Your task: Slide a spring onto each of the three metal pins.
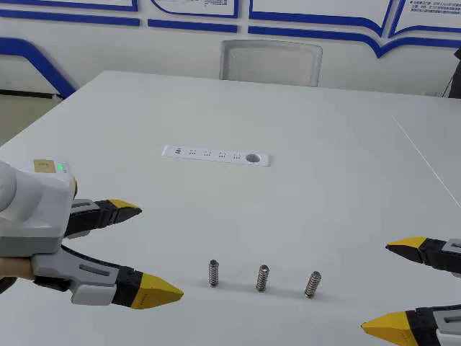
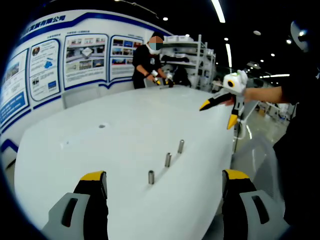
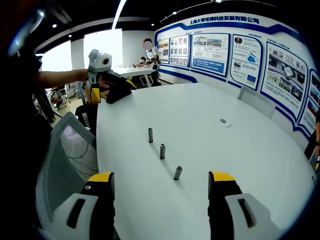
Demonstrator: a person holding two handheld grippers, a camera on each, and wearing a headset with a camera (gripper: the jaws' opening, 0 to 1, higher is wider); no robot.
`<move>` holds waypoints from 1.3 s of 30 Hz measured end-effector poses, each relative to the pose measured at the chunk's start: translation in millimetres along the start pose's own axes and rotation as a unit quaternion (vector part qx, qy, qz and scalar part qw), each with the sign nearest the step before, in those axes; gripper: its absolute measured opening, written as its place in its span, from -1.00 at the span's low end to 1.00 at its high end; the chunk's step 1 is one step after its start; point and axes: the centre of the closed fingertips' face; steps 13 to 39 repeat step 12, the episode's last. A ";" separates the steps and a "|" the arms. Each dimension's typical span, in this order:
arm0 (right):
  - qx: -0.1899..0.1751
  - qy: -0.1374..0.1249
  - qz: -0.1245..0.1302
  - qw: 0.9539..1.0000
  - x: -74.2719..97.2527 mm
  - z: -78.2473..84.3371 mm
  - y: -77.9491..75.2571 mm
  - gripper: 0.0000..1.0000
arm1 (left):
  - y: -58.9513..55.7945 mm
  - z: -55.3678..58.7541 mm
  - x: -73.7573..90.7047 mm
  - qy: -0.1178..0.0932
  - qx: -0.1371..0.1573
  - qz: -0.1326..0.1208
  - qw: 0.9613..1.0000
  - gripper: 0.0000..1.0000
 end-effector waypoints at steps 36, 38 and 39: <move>-0.001 0.001 0.001 1.000 -1.0 1.2 2.3 0.55 | -3.6 -0.5 -0.9 -0.002 -0.001 0.005 1.000 0.95; -0.001 0.001 0.001 1.000 -1.0 1.2 2.3 0.55 | -3.6 -0.5 -0.9 -0.002 -0.001 0.005 1.000 0.95; -0.001 0.001 0.001 1.000 -1.0 1.2 2.3 0.55 | -3.6 -0.5 -0.9 -0.002 -0.001 0.005 1.000 0.95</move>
Point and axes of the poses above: the centre of the closed fingertips' face, and the gripper's own axes: x roughly backward along the fingers, y roughly to its left, z roughly out of its underside, and after that the axes turned 9 degrees about -y, right-handed
